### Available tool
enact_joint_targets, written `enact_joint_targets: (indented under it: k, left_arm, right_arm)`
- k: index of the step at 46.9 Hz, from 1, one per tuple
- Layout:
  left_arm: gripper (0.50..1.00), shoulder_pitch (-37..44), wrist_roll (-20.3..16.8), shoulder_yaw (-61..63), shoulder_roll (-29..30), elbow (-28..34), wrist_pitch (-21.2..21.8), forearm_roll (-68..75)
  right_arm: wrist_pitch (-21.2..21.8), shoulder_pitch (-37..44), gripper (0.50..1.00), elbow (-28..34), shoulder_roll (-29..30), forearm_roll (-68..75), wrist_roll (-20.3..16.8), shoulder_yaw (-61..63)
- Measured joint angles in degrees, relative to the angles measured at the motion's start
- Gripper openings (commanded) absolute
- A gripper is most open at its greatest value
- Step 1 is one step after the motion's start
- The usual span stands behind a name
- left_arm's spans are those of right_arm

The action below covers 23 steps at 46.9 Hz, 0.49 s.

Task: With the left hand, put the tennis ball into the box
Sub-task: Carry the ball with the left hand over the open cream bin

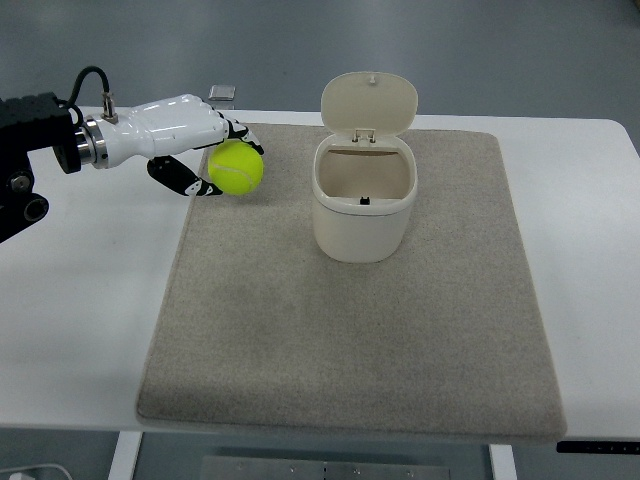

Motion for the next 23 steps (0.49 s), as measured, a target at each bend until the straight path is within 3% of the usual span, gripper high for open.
enact_joint_targets:
  k: [8,15,23]
  left_arm:
    - [0.500,-2.54,-3.54,0.15,1.12,-2.80,8.03,7.22]
    - [0.500,-3.49,-4.23,0.72,-1.23,-2.83,15.69,15.84]
    - [0.500,-4.21,-4.15,1.11,-5.28,-2.31,17.29,20.74]
  right_arm:
    - [0.00,-0.01,0.938,0.00,0.00,-0.02,0.00,0.00]
    - [0.00,0.01,0.940,0.00,0.00,-0.02,0.01,0.00]
    - [0.00,0.00,0.938,0.00,0.00,-0.01,0.03,0.00]
